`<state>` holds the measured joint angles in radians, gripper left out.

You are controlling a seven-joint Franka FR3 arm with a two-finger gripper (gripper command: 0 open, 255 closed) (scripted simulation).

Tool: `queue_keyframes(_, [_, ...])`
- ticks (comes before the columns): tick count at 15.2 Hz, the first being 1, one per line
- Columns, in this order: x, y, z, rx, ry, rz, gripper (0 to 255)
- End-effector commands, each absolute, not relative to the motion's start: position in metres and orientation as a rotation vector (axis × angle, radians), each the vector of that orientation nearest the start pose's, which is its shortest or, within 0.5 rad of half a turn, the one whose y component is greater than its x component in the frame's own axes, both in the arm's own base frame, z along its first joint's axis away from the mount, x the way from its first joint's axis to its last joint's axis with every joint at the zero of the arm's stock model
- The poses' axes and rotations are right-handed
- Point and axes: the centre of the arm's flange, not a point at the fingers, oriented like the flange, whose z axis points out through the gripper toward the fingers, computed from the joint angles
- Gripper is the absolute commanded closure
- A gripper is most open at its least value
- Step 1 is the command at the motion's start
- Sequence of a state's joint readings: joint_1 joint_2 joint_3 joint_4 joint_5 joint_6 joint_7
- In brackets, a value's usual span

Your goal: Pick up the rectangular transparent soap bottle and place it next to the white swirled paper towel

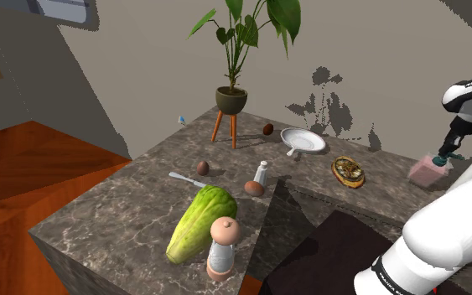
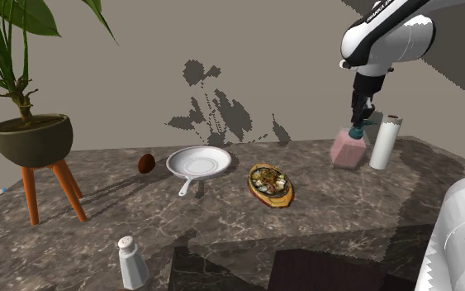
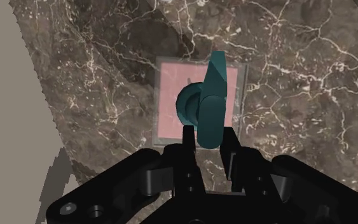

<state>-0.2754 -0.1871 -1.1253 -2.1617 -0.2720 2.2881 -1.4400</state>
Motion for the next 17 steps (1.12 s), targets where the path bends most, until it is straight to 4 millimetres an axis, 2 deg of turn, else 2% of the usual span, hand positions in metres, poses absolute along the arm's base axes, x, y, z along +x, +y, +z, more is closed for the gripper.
queue_keyframes(1, [0.069, -0.537, 0.441, -3.352, -0.311, 0.035, 255])
queue_keyframes(9, [0.069, -0.537, 0.401, -3.352, -0.311, 0.035, 255])
queue_keyframes(16, [0.069, -0.537, 0.401, -3.352, -0.311, 0.035, 255])
queue_keyframes(17, [0.069, -0.538, 0.401, -3.352, -0.312, 0.035, 0])
